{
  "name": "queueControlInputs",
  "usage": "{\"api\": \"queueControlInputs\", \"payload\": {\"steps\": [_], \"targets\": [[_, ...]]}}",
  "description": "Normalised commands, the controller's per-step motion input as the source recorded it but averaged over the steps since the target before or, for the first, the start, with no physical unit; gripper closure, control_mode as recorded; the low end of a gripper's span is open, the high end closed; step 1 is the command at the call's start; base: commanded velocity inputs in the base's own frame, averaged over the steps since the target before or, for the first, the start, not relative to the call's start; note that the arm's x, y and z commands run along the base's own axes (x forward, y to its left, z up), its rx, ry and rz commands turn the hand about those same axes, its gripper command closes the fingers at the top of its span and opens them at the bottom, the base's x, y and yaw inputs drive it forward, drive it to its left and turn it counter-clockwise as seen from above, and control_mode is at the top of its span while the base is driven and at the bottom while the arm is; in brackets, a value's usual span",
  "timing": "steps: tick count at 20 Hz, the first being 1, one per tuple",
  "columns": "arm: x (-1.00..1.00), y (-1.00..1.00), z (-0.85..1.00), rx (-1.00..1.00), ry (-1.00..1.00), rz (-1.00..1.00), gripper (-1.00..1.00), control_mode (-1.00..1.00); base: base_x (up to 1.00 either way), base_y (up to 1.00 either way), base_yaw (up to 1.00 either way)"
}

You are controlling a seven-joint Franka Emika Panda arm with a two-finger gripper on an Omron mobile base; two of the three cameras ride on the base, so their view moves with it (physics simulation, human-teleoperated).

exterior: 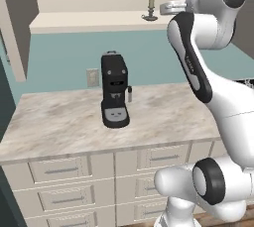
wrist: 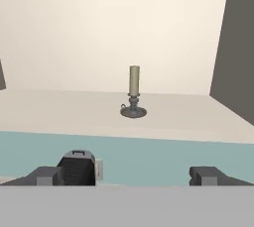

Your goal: Get the candle and the beer from the cabinet and move them to the dining counter.

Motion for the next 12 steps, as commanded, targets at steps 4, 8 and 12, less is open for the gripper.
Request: {"api": "queueControlInputs", "payload": {"steps": [4,8,12], "targets": [[0.51,0.0,0.0,0.0,0.0,0.0,-1.0,-1.0,0.0,0.0,0.0],[0.49,0.0,0.0,0.0,0.0,0.0,-1.0,-1.0,0.0,0.0,0.0],[0.49,0.0,0.0,0.0,0.0,0.0,-1.0,-1.0,0.0,0.0,0.0]]}}
